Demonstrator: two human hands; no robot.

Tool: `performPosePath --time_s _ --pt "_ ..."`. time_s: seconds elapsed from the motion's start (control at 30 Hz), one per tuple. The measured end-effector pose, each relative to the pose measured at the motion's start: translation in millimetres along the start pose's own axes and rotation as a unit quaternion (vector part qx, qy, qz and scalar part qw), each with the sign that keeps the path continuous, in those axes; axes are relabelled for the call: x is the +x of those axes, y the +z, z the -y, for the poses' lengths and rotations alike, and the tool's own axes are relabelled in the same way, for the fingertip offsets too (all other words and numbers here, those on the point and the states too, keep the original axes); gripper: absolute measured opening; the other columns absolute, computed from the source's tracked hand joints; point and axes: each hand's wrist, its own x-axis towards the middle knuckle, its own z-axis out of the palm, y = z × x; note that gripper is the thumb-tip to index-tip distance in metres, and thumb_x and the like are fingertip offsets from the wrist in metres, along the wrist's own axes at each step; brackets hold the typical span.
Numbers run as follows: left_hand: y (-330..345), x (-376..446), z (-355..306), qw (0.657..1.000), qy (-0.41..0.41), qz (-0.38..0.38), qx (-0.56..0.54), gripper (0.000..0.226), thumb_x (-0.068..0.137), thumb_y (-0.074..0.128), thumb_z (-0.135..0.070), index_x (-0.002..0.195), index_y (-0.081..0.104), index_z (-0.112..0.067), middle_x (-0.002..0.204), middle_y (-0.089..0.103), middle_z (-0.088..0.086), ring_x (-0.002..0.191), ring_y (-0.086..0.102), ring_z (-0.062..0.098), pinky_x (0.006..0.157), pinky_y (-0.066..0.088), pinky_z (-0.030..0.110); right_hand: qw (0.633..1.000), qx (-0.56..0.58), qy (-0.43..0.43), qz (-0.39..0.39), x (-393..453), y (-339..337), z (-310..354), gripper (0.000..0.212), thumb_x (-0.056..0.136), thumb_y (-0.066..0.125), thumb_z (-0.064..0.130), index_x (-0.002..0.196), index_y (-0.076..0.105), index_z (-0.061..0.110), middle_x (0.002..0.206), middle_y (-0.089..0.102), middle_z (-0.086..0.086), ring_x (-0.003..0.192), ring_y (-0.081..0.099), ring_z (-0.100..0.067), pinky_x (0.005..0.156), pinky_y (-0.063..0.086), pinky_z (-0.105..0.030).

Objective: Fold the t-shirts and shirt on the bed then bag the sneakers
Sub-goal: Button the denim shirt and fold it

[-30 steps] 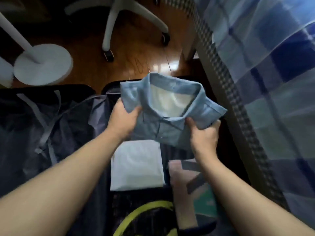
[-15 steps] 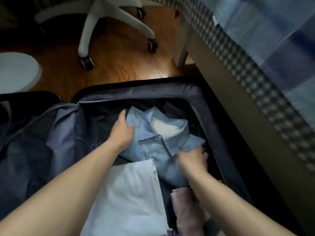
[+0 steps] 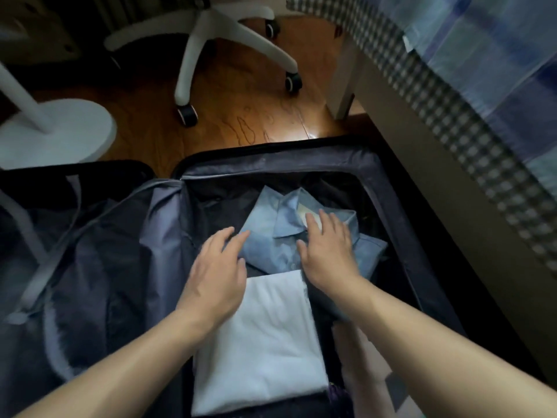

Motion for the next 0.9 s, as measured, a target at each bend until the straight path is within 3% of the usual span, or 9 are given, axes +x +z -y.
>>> performPosePath --time_s 0.1,0.23,0.3,0.4,0.47,0.53,0.67,0.8,0.9 --pt "-30 -26 22 0.992 -0.013 -0.12 -0.026 0.044 0.095 0.053 -0.009 0.138 0.059 -0.013 0.143 0.05 0.006 0.135 0.04 0.021 0.116 0.027 0.031 0.99 0.058 -0.052 -0.117 -11 -1 26 0.045 0.099 0.051 0.028 0.141 0.052 0.012 0.152 0.043 -0.017 0.139 0.038 -0.038 0.117 0.03 -0.052" --pt "-62 -69 87 0.971 -0.146 -0.191 0.003 0.041 0.096 0.058 -0.014 0.137 0.058 -0.013 0.143 0.048 0.012 0.135 0.039 0.031 0.117 0.026 0.04 0.982 0.133 -0.103 -0.09 -43 16 91 0.055 0.097 0.038 0.043 0.139 0.057 0.014 0.149 0.047 -0.015 0.133 0.044 -0.038 0.113 0.036 -0.051" --pt "-72 -93 120 0.947 -0.272 -0.171 0.008 0.049 0.098 0.059 -0.023 0.146 0.049 -0.014 0.151 0.039 0.015 0.139 0.033 0.037 0.118 0.022 0.044 0.975 0.181 -0.126 -0.043 -59 23 128 0.057 0.099 0.037 0.049 0.148 0.049 0.021 0.157 0.038 -0.011 0.141 0.035 -0.033 0.119 0.029 -0.048" --pt "-77 -133 163 0.895 -0.439 -0.072 0.002 0.071 0.098 0.056 -0.041 0.157 0.024 -0.018 0.16 0.019 0.015 0.145 0.021 0.041 0.117 0.023 0.053 0.948 0.284 -0.113 0.093 -74 29 178 0.064 0.101 0.045 0.05 0.159 0.025 0.032 0.168 0.013 0.002 0.153 0.013 -0.014 0.123 0.014 -0.028" --pt "-76 -157 184 0.869 -0.494 0.001 -0.035 0.078 0.098 0.055 -0.049 0.158 0.018 -0.017 0.16 0.019 0.018 0.146 0.02 0.043 0.118 0.023 0.051 0.941 0.284 -0.109 0.145 -85 32 203 0.075 0.098 0.053 0.046 0.161 0.012 0.034 0.169 0.002 0.003 0.154 0.009 -0.012 0.118 0.018 -0.025" --pt "-73 -174 194 0.856 -0.514 0.042 -0.033 0.072 0.096 0.055 -0.056 0.15 0.034 -0.013 0.153 0.033 0.019 0.142 0.031 0.041 0.114 0.03 0.048 0.951 0.244 -0.114 0.149 -98 34 216 0.08 0.098 0.056 0.035 0.161 0.007 0.034 0.169 -0.006 -0.001 0.154 0.014 -0.021 0.115 0.03 -0.032" --pt "-83 -183 199 0.853 -0.515 0.01 -0.087 0.04 0.094 0.06 -0.045 0.1 0.066 -0.007 0.109 0.066 0.016 0.107 0.062 0.036 0.09 0.049 0.041 0.964 0.21 -0.103 0.123 -107 31 223 0.077 0.097 0.055 0.022 0.161 0.011 0.032 0.169 -0.005 -0.003 0.148 0.029 -0.029 0.106 0.042 -0.039" --pt "-96 -177 196 0.843 -0.507 0.052 -0.171 0.049 0.081 0.056 -0.057 0.091 0.07 -0.011 0.11 0.067 0.021 0.101 0.064 0.038 0.08 0.049 0.037 0.972 0.186 -0.102 0.1 -110 34 226 0.077 0.093 0.055 0.02 0.16 0.016 0.032 0.169 0.0 -0.003 0.143 0.036 -0.03 0.103 0.045 -0.039" --pt "-106 -175 176 0.872 -0.458 0.062 -0.16 0.025 0.092 0.059 -0.029 0.071 0.054 -0.016 0.092 0.063 0.012 0.085 0.062 0.031 0.069 0.047 0.034 0.974 0.158 -0.107 0.125 -109 32 228 0.075 0.096 0.054 0.023 0.16 0.016 0.032 0.169 -0.003 -0.005 0.144 0.035 -0.032 0.105 0.044 -0.04"
